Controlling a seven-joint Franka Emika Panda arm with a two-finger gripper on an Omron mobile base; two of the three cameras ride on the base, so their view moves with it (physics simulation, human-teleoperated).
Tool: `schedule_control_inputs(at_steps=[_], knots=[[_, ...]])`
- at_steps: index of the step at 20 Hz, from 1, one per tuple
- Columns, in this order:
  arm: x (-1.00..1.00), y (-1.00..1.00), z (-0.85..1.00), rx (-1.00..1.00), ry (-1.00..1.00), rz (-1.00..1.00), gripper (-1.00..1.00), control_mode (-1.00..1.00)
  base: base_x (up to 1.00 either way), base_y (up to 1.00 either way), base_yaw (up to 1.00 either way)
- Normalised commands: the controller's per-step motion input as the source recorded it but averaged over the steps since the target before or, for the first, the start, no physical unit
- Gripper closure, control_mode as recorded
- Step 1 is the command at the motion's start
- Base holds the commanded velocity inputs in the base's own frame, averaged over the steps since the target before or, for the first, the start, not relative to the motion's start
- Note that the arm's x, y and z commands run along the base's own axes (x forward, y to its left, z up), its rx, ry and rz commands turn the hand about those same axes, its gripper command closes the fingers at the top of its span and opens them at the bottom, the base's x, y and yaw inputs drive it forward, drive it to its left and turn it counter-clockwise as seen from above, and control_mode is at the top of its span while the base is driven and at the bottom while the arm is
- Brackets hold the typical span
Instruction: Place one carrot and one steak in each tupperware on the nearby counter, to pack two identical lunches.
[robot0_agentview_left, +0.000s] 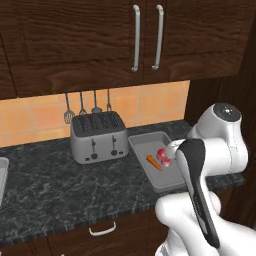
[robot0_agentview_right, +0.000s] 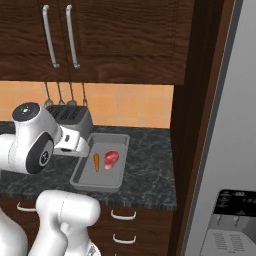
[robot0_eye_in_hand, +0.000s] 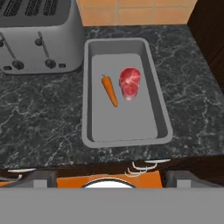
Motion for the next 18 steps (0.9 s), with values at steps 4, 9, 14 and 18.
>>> schedule_control_inputs(at_steps=[4, 9, 14, 18], knots=[[-0.96, 0.09, -0.94, -0.1, -0.2, 0.05, -1.0, -1.0, 0.0, 0.0, 0.0], [-0.2, 0.02, -0.15, -0.02, -0.06, 0.01, -1.0, 1.0, -0.78, -0.13, 0.0], [0.0, 0.0, 0.0, 0.0, 0.0, 0.0, -1.0, 1.0, -1.0, -0.59, -0.03], [0.0, 0.0, 0.0, 0.0, 0.0, 0.0, -1.0, 1.0, -0.81, -0.79, -0.01]])
